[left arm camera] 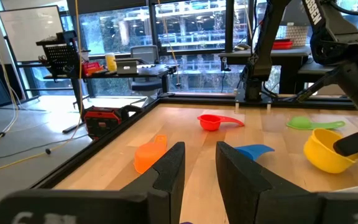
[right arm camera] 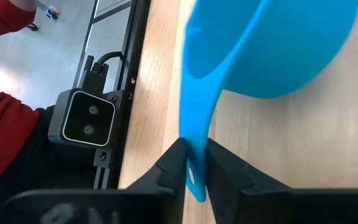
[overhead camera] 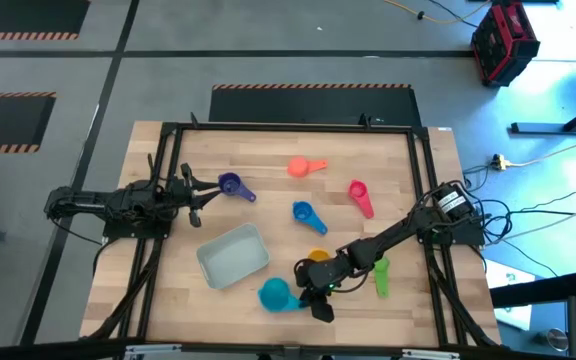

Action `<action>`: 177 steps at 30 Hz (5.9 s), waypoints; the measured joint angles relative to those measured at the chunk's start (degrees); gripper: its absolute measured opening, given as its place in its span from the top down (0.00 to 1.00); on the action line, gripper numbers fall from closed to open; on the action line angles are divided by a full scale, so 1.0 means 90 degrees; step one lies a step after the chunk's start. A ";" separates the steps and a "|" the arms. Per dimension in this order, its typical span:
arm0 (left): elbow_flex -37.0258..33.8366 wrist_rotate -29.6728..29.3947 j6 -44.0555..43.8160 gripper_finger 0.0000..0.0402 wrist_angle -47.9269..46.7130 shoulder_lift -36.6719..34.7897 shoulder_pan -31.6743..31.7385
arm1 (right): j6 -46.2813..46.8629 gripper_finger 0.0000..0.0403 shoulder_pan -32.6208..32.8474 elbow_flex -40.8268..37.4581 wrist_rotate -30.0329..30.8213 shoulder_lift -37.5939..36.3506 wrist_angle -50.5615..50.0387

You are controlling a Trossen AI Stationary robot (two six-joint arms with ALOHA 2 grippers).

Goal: Nest measuring cups in basket
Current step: Put the light blue measuring cup into the bin

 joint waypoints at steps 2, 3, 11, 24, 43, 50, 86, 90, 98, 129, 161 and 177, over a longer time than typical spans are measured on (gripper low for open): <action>0.0000 -0.0001 0.0001 0.79 0.0002 0.0000 0.0000 | 0.0000 0.91 0.0000 0.0000 -0.0002 0.0000 0.0000; 0.0000 -0.0001 -0.0001 0.79 0.0001 -0.0001 0.0001 | 0.0000 0.93 0.0000 0.0000 -0.0001 0.0000 0.0000; 0.0000 -0.0001 0.0001 0.79 0.0000 0.0000 0.0000 | 0.0005 0.96 0.0000 0.0000 -0.0005 -0.0001 0.0000; 0.0000 -0.0001 0.0001 0.79 0.0002 -0.0002 0.0002 | -0.0334 0.96 -0.0170 0.0725 -0.0815 -0.0007 -0.0301; 0.0000 -0.0001 -0.0001 0.79 0.0000 -0.0002 0.0000 | -0.1515 0.96 -0.1143 0.3012 -0.2738 -0.0007 -0.2193; 0.0000 -0.0001 0.0033 0.79 0.0000 0.0000 0.0000 | -0.1529 0.96 -0.1826 0.3058 -0.3586 -0.0007 -0.2200; 0.0000 -0.0001 0.0035 0.79 0.0002 -0.0002 0.0002 | -0.2307 0.96 -0.3067 0.3062 -0.5266 0.1893 -0.0102; 0.0000 -0.0001 0.0035 0.79 0.0001 -0.0001 0.0002 | -0.2308 0.96 -0.3067 0.3062 -0.5272 0.1921 -0.0091; -0.0002 0.0128 0.0025 0.79 0.0018 0.0000 0.0002 | -0.2297 0.95 -0.3067 0.3062 -0.5268 0.1921 -0.0043; 0.4829 0.1177 -0.1884 0.79 -0.3147 0.4532 -0.1655 | -0.2129 0.94 -0.3066 0.3062 -0.5170 0.1921 -0.0032; 0.6856 0.0735 -0.4694 0.79 -0.6755 0.7715 -0.2827 | -0.1285 0.94 -0.3067 0.3060 -0.4881 0.1919 0.0003; 0.6856 0.0363 -0.4855 0.79 -0.6837 0.7711 -0.2822 | -0.1285 0.94 -0.3067 0.3060 -0.4881 0.1916 0.0005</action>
